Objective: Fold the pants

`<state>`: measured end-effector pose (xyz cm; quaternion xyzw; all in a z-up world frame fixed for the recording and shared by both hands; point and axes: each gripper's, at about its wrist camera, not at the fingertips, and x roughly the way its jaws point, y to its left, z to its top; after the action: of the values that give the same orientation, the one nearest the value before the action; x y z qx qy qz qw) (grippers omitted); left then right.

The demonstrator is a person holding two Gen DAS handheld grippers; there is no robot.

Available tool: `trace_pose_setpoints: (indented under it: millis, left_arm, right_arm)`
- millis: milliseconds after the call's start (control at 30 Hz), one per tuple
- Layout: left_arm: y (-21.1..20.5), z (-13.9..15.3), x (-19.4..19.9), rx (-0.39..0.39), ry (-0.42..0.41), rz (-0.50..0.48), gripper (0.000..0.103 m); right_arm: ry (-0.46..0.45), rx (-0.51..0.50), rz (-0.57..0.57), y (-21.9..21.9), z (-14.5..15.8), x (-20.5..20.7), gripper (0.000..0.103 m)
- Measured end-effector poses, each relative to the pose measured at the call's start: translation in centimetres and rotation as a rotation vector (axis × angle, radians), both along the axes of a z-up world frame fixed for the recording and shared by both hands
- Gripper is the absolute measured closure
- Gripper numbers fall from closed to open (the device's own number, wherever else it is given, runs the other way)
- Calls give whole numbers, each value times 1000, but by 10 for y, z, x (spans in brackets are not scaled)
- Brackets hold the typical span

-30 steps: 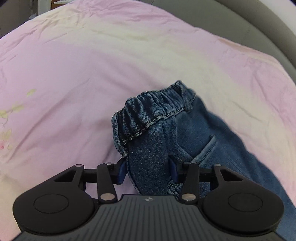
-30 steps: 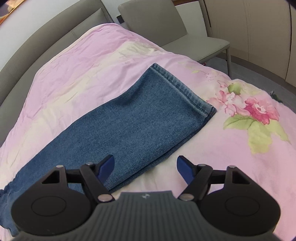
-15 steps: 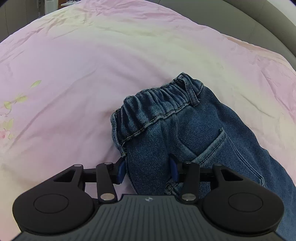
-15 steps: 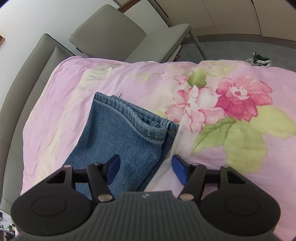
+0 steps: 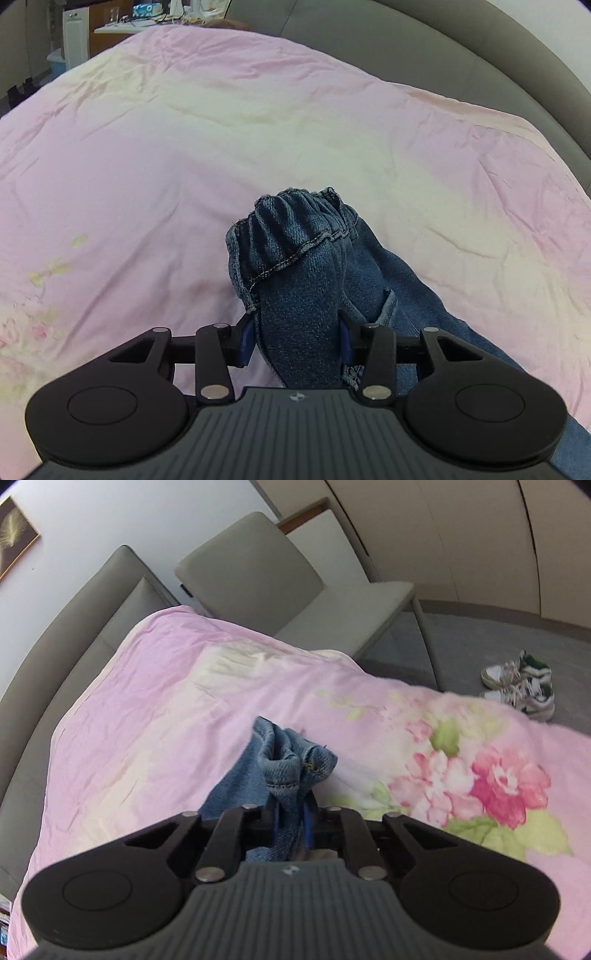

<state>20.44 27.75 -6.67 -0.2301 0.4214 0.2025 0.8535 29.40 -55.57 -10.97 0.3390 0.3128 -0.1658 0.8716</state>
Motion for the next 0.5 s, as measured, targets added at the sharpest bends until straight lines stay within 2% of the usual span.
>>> trace_pose_setpoints:
  millis: [133,267,367,433,500]
  left_arm:
    - [35,24,-26,48,26,37,54]
    - [79,27,-74,87,87,54,54]
    - [117,8,-107,42,136,97,53]
    - [128,-15,-122,4,151,108,53]
    - [128,-38,-127,21,167,103,53]
  right_arm:
    - [20,35,90,23,23,-12,96]
    - [71,95,169,57,7,-48,97]
    - [124,177,172,76,-25,-80,97]
    - [166,184,160,83,-45,-94,97]
    - [207,200,120,83,-66,-102,97]
